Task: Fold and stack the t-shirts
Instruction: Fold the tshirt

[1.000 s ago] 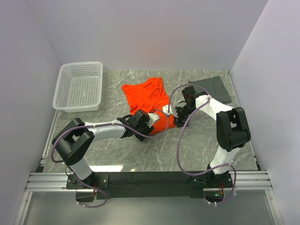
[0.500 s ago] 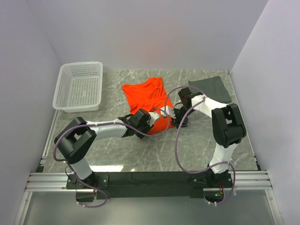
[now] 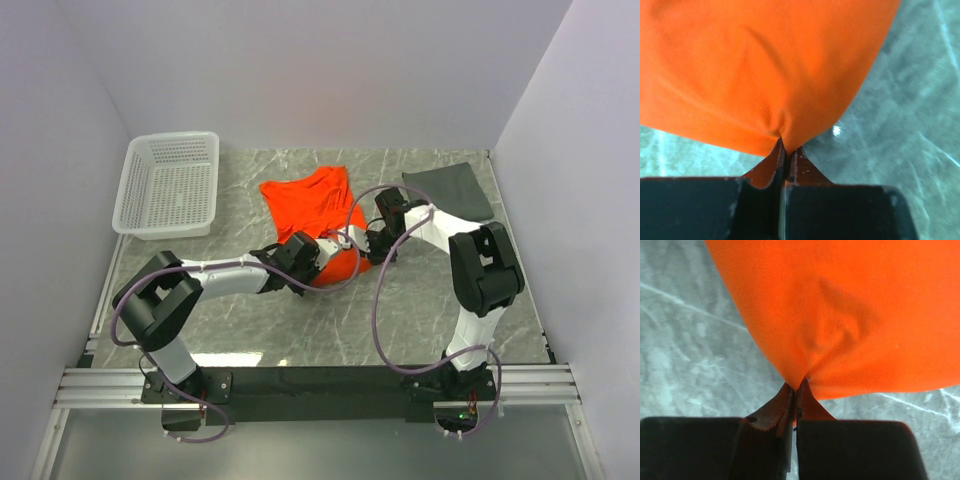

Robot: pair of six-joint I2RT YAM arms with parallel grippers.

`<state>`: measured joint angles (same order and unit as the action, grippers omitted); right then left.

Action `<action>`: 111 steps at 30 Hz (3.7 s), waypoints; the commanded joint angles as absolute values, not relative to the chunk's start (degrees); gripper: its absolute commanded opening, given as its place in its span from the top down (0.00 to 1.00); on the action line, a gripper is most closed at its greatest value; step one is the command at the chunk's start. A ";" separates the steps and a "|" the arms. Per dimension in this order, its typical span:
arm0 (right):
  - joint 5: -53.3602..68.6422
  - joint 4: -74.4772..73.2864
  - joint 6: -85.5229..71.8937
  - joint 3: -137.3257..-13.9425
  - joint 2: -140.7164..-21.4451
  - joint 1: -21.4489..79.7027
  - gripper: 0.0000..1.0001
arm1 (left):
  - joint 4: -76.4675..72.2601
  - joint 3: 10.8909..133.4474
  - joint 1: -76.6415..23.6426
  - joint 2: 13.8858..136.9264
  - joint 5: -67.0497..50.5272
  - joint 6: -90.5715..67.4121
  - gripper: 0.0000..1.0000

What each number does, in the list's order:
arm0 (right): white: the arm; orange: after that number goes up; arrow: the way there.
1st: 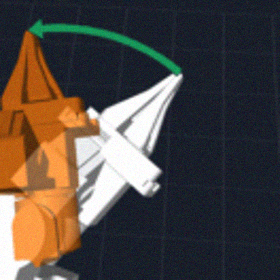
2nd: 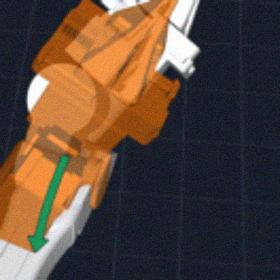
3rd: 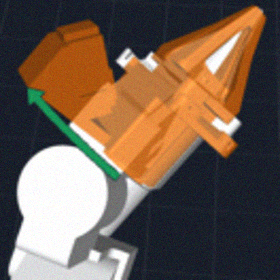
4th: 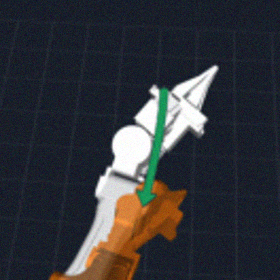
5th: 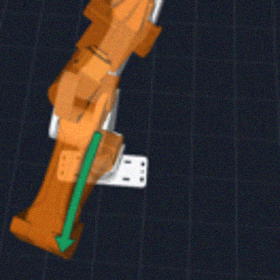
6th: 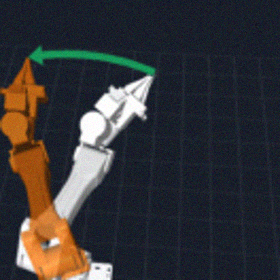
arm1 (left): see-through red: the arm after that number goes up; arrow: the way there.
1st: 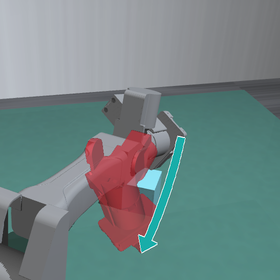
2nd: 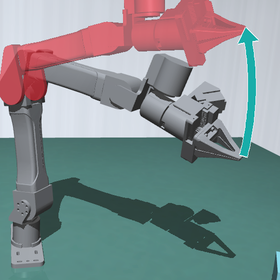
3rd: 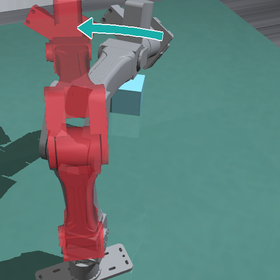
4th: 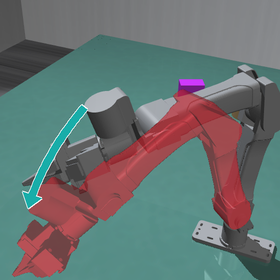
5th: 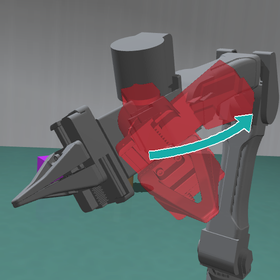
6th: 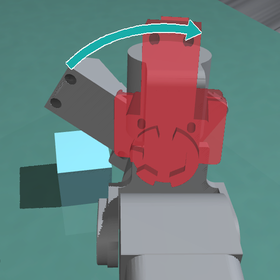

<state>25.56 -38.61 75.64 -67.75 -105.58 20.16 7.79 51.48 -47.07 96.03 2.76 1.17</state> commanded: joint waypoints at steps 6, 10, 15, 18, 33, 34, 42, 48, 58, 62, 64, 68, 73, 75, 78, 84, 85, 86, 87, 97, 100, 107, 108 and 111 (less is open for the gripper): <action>28.82 -53.15 77.69 -64.60 -96.16 20.04 1.00 | 14.75 51.33 -48.07 86.67 -10.87 3.07 0.99; 31.99 -59.49 80.94 -59.43 -86.70 20.13 1.00 | 20.29 52.64 -50.35 83.24 -16.59 1.23 0.99; 36.12 -64.68 81.21 -51.51 -72.72 20.04 1.00 | 23.12 52.56 -55.36 80.51 -23.46 -5.61 0.99; 38.05 -68.37 80.77 -49.92 -67.00 20.04 1.00 | 22.50 51.24 -57.47 78.32 -26.62 -9.04 0.99; 37.18 -57.23 60.22 -72.67 -83.12 18.11 1.00 | 23.38 64.86 -38.86 83.75 -21.97 -0.62 0.99; 37.18 -55.82 58.29 -75.82 -84.54 17.50 1.00 | 22.60 66.43 -37.72 85.33 -22.23 -0.18 0.99; 35.25 -51.33 49.23 -89.64 -100.27 15.29 1.00 | 20.30 74.52 -28.92 94.47 -23.90 3.51 0.99; 32.70 -47.82 45.01 -93.51 -107.13 15.29 1.00 | 18.90 77.25 -26.46 101.94 -26.45 3.34 0.99; 28.57 -42.28 39.64 -93.43 -110.65 15.29 1.00 | 18.02 79.36 -25.40 108.36 -24.61 2.55 0.99; 27.51 -41.22 38.06 -93.52 -111.62 15.29 1.00 | 16.88 80.42 -25.22 109.51 -22.68 1.59 0.99; 26.99 -40.09 37.10 -93.34 -111.71 15.29 1.00 | 16.70 81.12 -25.05 110.04 -21.63 1.06 0.98; 23.04 -35.79 30.44 -92.73 -111.28 15.47 0.62 | 15.21 81.83 -25.14 110.30 -16.54 -2.61 0.66; 13.73 -22.89 23.39 -85.35 -104.60 15.29 0.27 | 9.15 78.93 -25.05 103.20 -6.08 -5.80 0.32; 11.61 -19.61 21.71 -82.02 -100.21 14.86 0.21 | 7.83 77.36 -25.05 98.99 -1.07 -6.76 0.28; 19.74 -21.68 23.28 -80.34 -96.16 13.37 0.14 | 5.28 73.41 -25.14 93.19 -0.26 -7.99 0.28; 40.52 -41.10 29.45 -88.56 -104.66 15.90 0.66 | 2.20 66.54 -25.14 89.29 -17.44 -16.69 0.48; 40.08 -41.48 28.14 -89.99 -106.59 16.60 0.76 | 1.41 66.10 -25.14 89.99 -20.10 -18.35 0.53; 39.21 -41.40 23.86 -90.96 -110.00 16.70 0.85 | 0.45 65.75 -25.31 90.96 -22.56 -21.41 0.60; 39.20 -41.14 21.99 -92.71 -111.52 16.61 0.85 | -1.39 65.92 -25.40 93.32 -24.68 -22.40 0.66; 21.30 -34.73 7.92 -94.31 -119.35 16.44 0.83 | -0.88 74.18 -26.90 109.41 -21.19 -25.58 0.78; 16.28 -33.75 5.80 -93.87 -119.97 15.82 0.81 | -1.14 74.71 -26.02 112.14 -17.76 -26.01 0.79; 11.26 -33.66 3.52 -93.78 -121.90 12.66 0.81 | -2.11 72.95 -24.26 114.70 -16.26 -25.66 0.78; 10.90 -33.84 3.43 -93.87 -122.08 12.48 0.81 | -2.20 72.86 -24.17 114.78 -16.52 -25.66 0.78; 10.20 -34.19 3.43 -93.52 -122.34 11.25 0.81 | -1.50 73.56 -23.99 115.31 -16.52 -25.40 0.71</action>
<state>13.47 -35.11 4.49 -92.49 -122.10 12.32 0.08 72.03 -24.32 114.50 -17.93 -25.36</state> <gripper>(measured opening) 0.189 0.274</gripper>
